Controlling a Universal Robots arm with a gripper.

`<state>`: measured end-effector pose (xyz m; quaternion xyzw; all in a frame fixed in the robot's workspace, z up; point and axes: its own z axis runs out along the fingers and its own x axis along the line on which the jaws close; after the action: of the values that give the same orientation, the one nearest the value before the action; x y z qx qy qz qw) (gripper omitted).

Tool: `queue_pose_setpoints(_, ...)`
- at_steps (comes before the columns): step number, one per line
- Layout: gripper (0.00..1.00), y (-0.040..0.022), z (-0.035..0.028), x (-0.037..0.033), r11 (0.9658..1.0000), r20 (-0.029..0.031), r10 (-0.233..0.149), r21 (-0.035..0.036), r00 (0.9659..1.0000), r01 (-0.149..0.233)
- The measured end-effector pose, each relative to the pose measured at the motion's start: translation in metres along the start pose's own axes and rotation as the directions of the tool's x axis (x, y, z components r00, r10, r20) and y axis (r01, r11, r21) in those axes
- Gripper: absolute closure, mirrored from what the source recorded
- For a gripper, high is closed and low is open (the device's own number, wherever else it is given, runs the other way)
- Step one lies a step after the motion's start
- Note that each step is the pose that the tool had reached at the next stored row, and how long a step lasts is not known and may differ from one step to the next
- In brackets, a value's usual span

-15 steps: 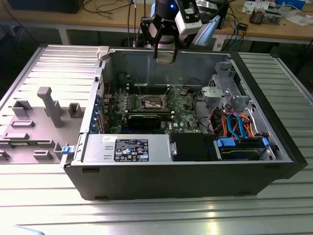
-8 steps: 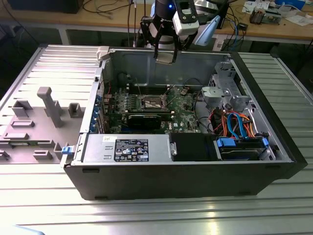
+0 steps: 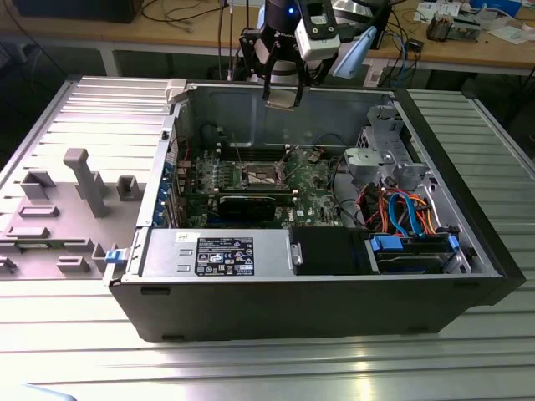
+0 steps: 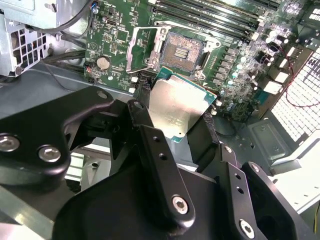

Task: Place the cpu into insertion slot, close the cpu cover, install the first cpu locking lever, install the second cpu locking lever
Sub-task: 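Place the cpu into insertion slot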

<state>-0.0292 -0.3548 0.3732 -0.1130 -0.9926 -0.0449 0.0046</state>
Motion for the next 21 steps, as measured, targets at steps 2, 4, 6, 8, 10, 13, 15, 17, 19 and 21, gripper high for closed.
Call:
queue_pose_setpoints(2,0.46,0.0000,0.0000,0.0000,1.0000,0.0002,0.003,0.0000,1.0000,-0.003)
queue_pose_setpoints(4,0.46,0.0000,0.0001,0.0000,0.9999,0.0010,0.012,-0.0003,0.9999,-0.012)
queue_pose_setpoints(6,0.46,0.0000,0.0001,0.0000,0.9997,0.0021,0.024,-0.0005,0.9997,-0.024)
queue_pose_setpoints(8,0.46,0.0000,0.0001,0.0000,0.9994,0.0030,0.034,-0.0007,0.9994,-0.034)
queue_pose_setpoints(10,0.46,0.0000,0.0001,0.0000,0.9989,0.0042,0.047,-0.0010,0.9989,-0.047)
queue_pose_setpoints(13,0.46,0.0000,0.0002,0.0000,0.9974,0.0063,0.072,-0.0015,0.9974,-0.072)
queue_pose_setpoints(15,0.46,-0.0001,0.0002,0.0000,0.9960,0.0078,0.089,-0.0018,0.9960,-0.089)
queue_pose_setpoints(17,0.46,-0.0001,0.0005,0.0000,0.9934,0.0100,0.115,-0.0027,0.9934,-0.115)
queue_pose_setpoints(19,0.46,-0.0001,0.0007,0.0000,0.9911,0.0117,0.133,-0.0033,0.9910,-0.133)
queue_pose_setpoints(21,0.46,-0.0001,0.0011,0.0000,0.9864,0.0143,0.165,-0.0043,0.9863,-0.164)
